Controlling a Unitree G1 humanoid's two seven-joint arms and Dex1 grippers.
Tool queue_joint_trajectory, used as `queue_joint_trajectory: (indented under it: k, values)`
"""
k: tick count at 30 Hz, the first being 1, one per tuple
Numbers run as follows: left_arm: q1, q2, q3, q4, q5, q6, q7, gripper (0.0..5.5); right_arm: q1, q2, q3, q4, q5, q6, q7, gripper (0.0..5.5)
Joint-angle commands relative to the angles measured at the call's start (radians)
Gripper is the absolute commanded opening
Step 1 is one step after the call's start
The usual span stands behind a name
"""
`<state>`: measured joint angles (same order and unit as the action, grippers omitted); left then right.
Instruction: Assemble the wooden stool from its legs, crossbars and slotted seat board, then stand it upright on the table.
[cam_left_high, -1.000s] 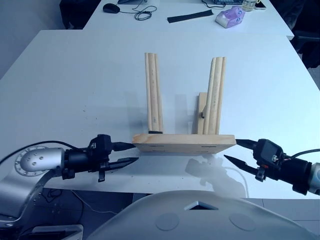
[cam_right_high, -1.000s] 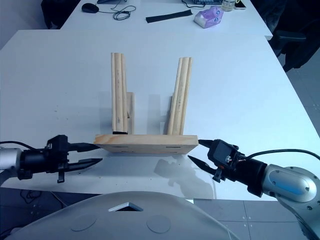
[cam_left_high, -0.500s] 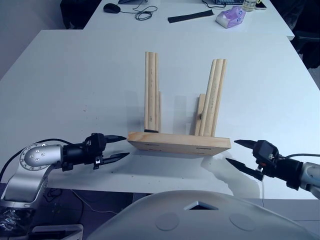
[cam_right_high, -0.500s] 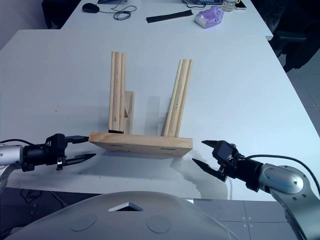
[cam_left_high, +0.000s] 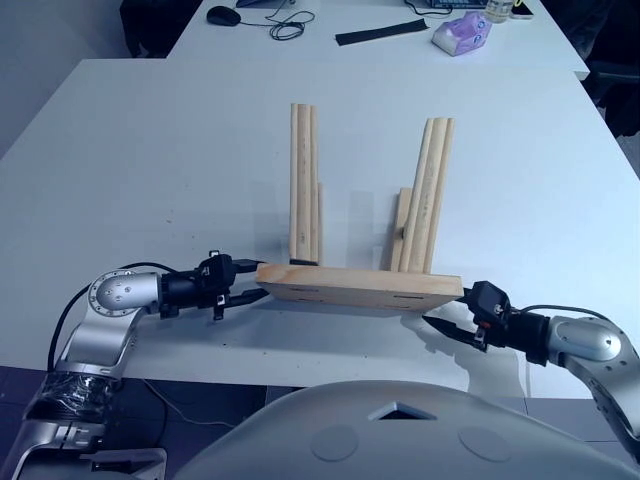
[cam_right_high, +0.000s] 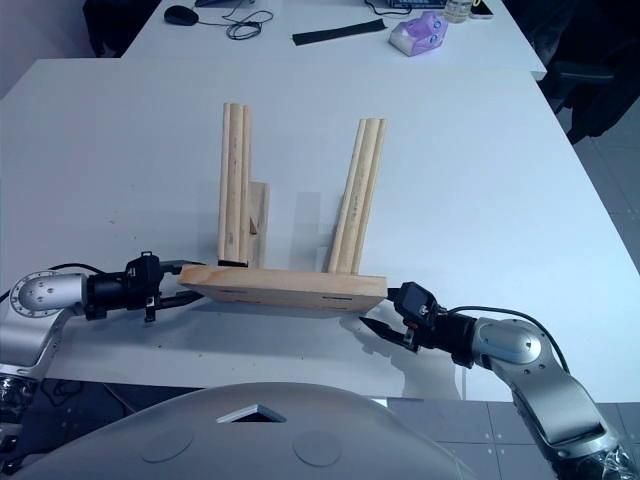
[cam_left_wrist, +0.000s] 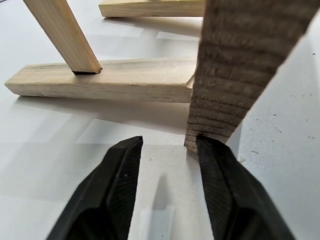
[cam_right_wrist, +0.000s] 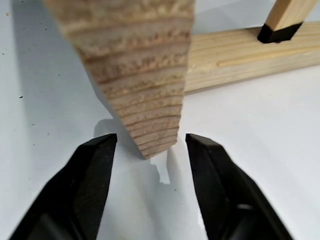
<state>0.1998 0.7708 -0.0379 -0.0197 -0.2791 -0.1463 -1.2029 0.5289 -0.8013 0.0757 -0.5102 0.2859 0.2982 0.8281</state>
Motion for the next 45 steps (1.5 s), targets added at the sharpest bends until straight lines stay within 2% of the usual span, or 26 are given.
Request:
queue_joint_trajectory:
  k: [1,9,19,26,30,33,45]
  values:
    - [-0.025,-0.024,-0.037,0.003,0.015,-0.012,-0.001,1.98,-0.038,0.004,0.027,0.043,-0.046,-0.033,0.01,2.17]
    - [-0.045,-0.045,-0.08,0.027,0.041,-0.037,-0.006,1.98,-0.073,0.018,0.077,0.101,-0.092,-0.074,0.025,2.17]
    - [-0.021,-0.026,-0.084,0.013,0.021,-0.001,-0.025,1.98,-0.018,0.004,0.046,0.11,-0.096,-0.104,0.037,2.17]
    - [0.012,0.032,-0.075,0.0,-0.018,0.04,-0.09,1.98,-0.003,-0.012,0.03,0.108,-0.09,-0.108,0.055,2.17]
    - [-0.028,0.043,-0.062,0.068,0.011,0.005,-0.101,1.98,0.001,-0.009,0.023,0.106,-0.091,-0.109,0.054,2.17]
    - [-0.048,0.042,-0.063,0.111,0.038,-0.056,-0.099,2.38,0.002,-0.006,0.024,0.103,-0.091,-0.108,0.051,2.13]
    - [-0.015,-0.003,-0.114,0.049,0.034,-0.082,-0.089,2.38,-0.016,-0.012,0.035,0.107,-0.1,-0.109,0.066,2.13]
